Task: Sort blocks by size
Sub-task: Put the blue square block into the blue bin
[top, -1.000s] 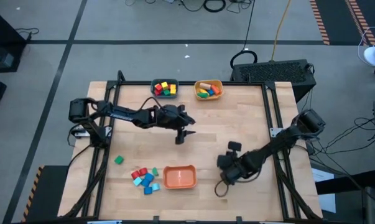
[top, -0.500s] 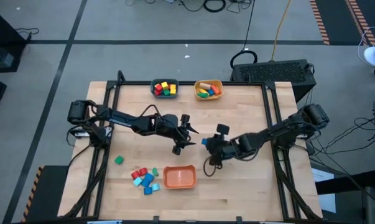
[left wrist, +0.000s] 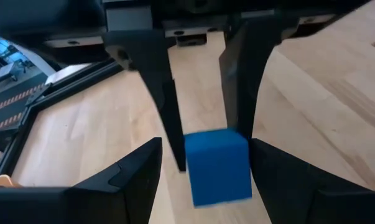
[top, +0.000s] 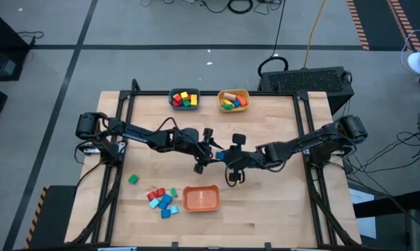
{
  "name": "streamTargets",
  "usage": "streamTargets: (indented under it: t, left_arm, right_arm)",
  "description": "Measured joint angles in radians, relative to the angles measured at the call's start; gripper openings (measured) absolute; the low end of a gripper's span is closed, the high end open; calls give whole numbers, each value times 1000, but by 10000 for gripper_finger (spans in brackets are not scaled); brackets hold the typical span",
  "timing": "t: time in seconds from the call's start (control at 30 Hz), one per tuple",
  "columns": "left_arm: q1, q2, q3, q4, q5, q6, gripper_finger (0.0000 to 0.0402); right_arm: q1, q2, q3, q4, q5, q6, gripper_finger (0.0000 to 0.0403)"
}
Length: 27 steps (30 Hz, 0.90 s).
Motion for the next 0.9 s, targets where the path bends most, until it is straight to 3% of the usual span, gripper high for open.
streamTargets:
  t: [0.2,0.43,0.67,0.8,0.9]
  left_arm:
    - [1,0,0,3,-14,-2,240]
    - [7,0,0,-2,-152,-56,204]
    - [21,0,0,-21,-124,-51,138]
    - [22,0,0,-21,-121,-51,134]
    - [22,0,0,-18,-125,-55,134]
  right_arm:
    - [-20,0,0,12,2,-13,109]
    - [-32,1,0,6,74,7,109]
    - [-32,2,0,4,59,-4,109]
    - [-31,2,0,0,58,-10,110]
    - [-31,2,0,-1,60,-2,139]
